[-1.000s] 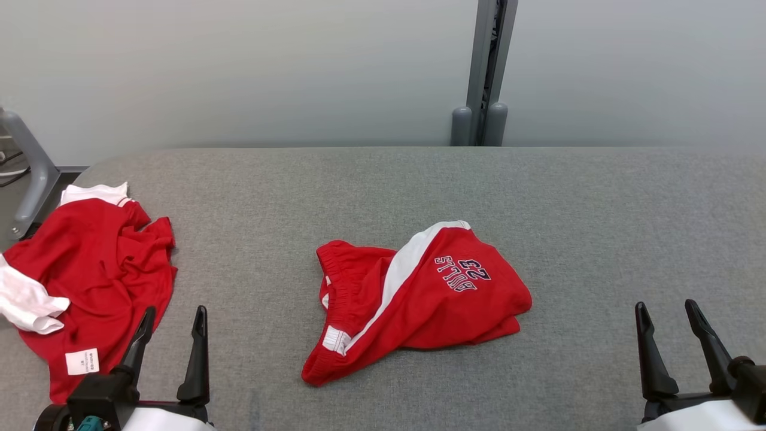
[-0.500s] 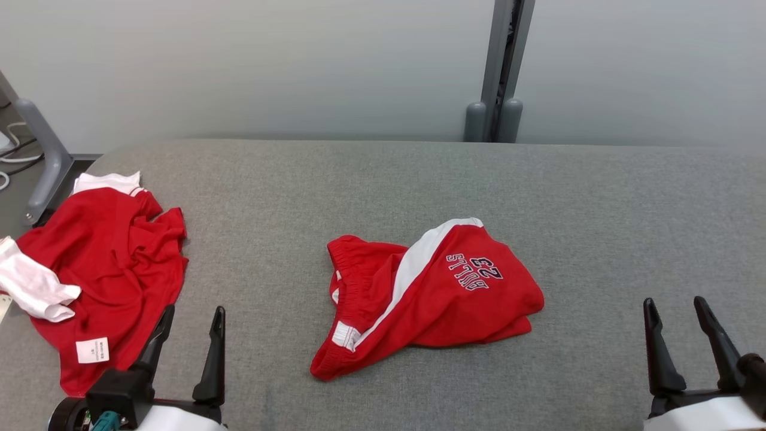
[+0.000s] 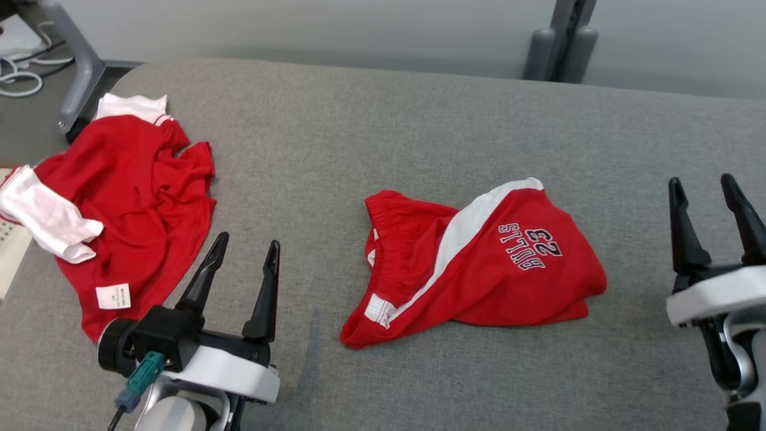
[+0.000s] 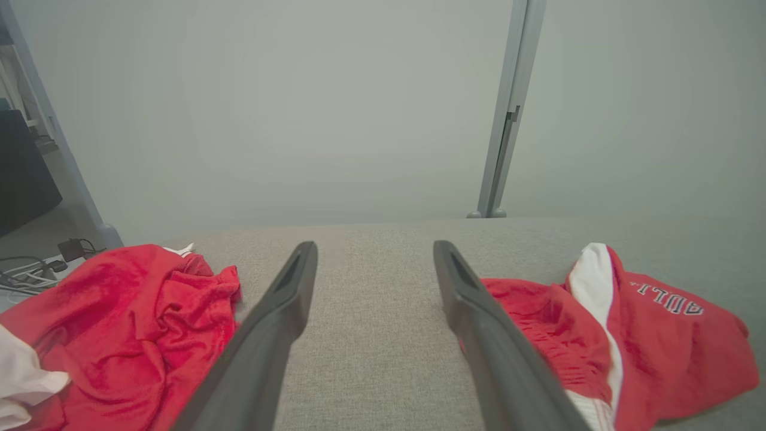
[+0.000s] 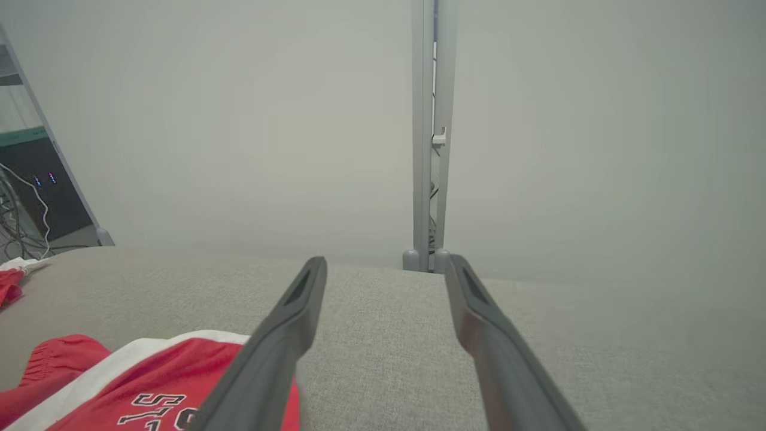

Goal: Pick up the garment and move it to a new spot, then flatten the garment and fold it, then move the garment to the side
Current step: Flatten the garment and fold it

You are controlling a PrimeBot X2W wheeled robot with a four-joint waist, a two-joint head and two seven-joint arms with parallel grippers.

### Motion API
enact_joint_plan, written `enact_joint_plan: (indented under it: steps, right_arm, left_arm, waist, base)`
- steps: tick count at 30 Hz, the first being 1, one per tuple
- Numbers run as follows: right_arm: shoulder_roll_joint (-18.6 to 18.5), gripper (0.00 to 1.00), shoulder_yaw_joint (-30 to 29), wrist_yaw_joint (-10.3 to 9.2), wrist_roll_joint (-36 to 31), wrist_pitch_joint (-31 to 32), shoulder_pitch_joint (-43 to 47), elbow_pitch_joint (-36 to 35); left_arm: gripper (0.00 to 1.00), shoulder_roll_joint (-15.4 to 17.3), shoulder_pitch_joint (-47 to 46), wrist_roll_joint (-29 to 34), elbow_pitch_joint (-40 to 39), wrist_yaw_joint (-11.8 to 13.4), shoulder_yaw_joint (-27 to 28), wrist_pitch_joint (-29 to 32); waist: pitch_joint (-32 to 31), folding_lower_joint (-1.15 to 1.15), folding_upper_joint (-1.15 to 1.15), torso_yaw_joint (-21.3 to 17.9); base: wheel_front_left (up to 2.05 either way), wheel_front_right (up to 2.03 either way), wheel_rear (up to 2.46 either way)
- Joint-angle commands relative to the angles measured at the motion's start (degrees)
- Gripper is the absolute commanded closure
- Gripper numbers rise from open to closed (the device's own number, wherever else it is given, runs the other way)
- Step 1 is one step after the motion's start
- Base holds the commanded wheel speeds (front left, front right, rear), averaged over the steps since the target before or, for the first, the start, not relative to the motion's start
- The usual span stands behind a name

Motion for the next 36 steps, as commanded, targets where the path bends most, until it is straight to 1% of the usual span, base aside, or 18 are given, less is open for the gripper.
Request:
enact_joint_plan:
  steps: [1,6,11,14,18,19,20,21,24,29,32,36]
  right_arm:
    - [-1.16,0.0,1.15,0.11,0.51,0.5,-1.83,1.34]
    - [-5.05,0.0,10.07,0.11,5.41,3.87,-9.07,9.65]
    - [-8.22,0.0,19.62,0.07,10.91,8.06,-13.52,17.39]
    - [-9.71,0.0,23.58,0.07,13.83,9.81,-15.55,21.09]
    - [-10.82,0.0,27.72,0.07,17.83,11.75,-16.75,23.9]
    - [-11.31,0.5,28.61,0.07,18.81,11.94,-16.89,24.28]
    - [-11.48,0.67,29.3,0.07,19.89,12.38,-16.97,24.57]
    - [-11.64,1.0,30.09,0.07,20.77,12.55,-17.03,24.6]
    - [-12.5,1.0,31.39,0.06,22.76,10.8,-17.31,23.36]
    - [-13.48,1.0,31.35,0.07,24.81,5.64,-17.51,19.88]
    - [-14.03,1.0,30.03,0.07,24.82,2.46,-16.71,17.15]
    - [-14.19,1.0,26.33,0.07,24.39,-1.19,-13.12,12.65]
  left_arm:
    - [0.0,-0.12,-1.37,0.3,0.57,-0.41,-0.18,-0.32]
    - [0.0,-1.99,-4.6,0.9,2.64,-1.69,-1.01,-1.0]
    - [0.0,-3.63,-6.38,1.35,4.58,-2.76,-1.21,-1.41]
    - [0.0,-4.62,-7.32,1.52,5.6,-3.32,-0.97,-1.55]
    - [0.0,-5.2,-7.35,1.94,6.59,-3.76,-0.31,-1.56]
    - [0.0,-5.41,-7.4,2.17,6.66,-3.89,-0.05,-1.58]
    - [0.0,-5.6,-7.31,2.39,6.73,-4.03,0.19,-1.58]
    - [0.0,-5.78,-7.12,2.49,6.73,-4.23,0.45,-1.57]
    - [0.0,-5.9,-6.28,3.06,6.76,-4.62,1.69,-1.57]
    - [0.0,-5.97,-5.06,3.62,6.57,-4.91,3.53,-1.57]
    - [0.0,-5.69,-4.12,3.97,6.51,-5.06,4.48,-1.58]
    - [0.0,-5.05,-2.88,4.19,6.32,-4.92,5.78,-1.59]
  waist:
    - [3.03,0.0,0.0,2.8]
    - [5.79,0.0,0.0,5.53]
    - [7.49,0.0,0.0,7.27]
    - [8.04,0.0,0.0,7.73]
    - [8.08,0.0,0.0,7.83]
    - [7.98,0.0,0.0,7.75]
    - [7.81,0.0,0.0,7.62]
    - [7.63,0.0,0.0,7.45]
    - [6.83,0.0,0.0,6.6]
    - [5.37,0.0,0.0,4.52]
    - [4.2,0.0,0.0,2.99]
    - [2.37,0.0,0.0,0.92]
  base:
    - [0.0,0.0,0.0]
    - [0.0,0.0,0.0]
    - [0.0,0.0,0.0]
    - [0.0,0.0,0.0]
    - [0.0,0.0,0.0]
    - [0.0,0.0,0.0]
    - [0.0,0.0,0.0]
    - [0.0,0.0,0.0]
    - [0.0,0.0,0.0]
    - [0.0,0.0,0.0]
    - [0.0,0.0,0.0]
    - [0.0,0.0,0.0]
